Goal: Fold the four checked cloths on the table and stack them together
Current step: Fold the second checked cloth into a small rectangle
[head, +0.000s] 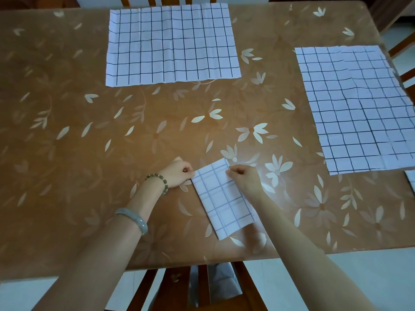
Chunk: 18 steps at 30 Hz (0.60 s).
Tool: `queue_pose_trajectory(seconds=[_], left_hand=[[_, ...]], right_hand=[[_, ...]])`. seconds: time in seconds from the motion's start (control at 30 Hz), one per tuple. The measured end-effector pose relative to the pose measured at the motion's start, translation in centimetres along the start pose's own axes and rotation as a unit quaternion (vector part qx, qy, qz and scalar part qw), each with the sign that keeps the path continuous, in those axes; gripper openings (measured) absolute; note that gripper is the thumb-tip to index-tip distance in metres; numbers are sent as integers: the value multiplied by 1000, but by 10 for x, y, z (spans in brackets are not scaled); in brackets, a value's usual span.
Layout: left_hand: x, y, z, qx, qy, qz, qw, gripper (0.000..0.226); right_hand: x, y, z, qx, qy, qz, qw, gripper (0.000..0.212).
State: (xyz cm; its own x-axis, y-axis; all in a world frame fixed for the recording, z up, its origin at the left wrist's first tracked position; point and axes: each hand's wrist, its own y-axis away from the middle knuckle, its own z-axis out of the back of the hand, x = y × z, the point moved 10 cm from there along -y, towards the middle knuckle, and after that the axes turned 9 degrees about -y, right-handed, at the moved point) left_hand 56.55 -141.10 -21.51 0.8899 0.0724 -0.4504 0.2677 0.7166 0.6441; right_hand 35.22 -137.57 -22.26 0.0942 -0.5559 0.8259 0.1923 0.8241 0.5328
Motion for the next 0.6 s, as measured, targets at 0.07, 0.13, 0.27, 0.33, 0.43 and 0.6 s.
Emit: queue_pose_trajectory(seconds=[0.07,0.13,0.27,0.33,0.43,0.6], left_hand=[[2,1,2,-19,-23,1,1000,16],[1,3,4,-34,-16,6,999,16],[3,2,5,-61,6,24,998,10],[3,4,7,-73,12,28,997,11],[2,6,9,-80,36,40,995,15],[8,11,6,-88,89,79,989,13]], right_hand=[[3,0,0,-17,25,-7,1000,5],[7,-1,2,-34,51,0,998,8],[14,1,6,-58,128,14,990,10],[20,4,8,-63,166,29,984,11],[23,6,10,-67,180,40,981,11],[25,7,11,-70,186,50,979,11]])
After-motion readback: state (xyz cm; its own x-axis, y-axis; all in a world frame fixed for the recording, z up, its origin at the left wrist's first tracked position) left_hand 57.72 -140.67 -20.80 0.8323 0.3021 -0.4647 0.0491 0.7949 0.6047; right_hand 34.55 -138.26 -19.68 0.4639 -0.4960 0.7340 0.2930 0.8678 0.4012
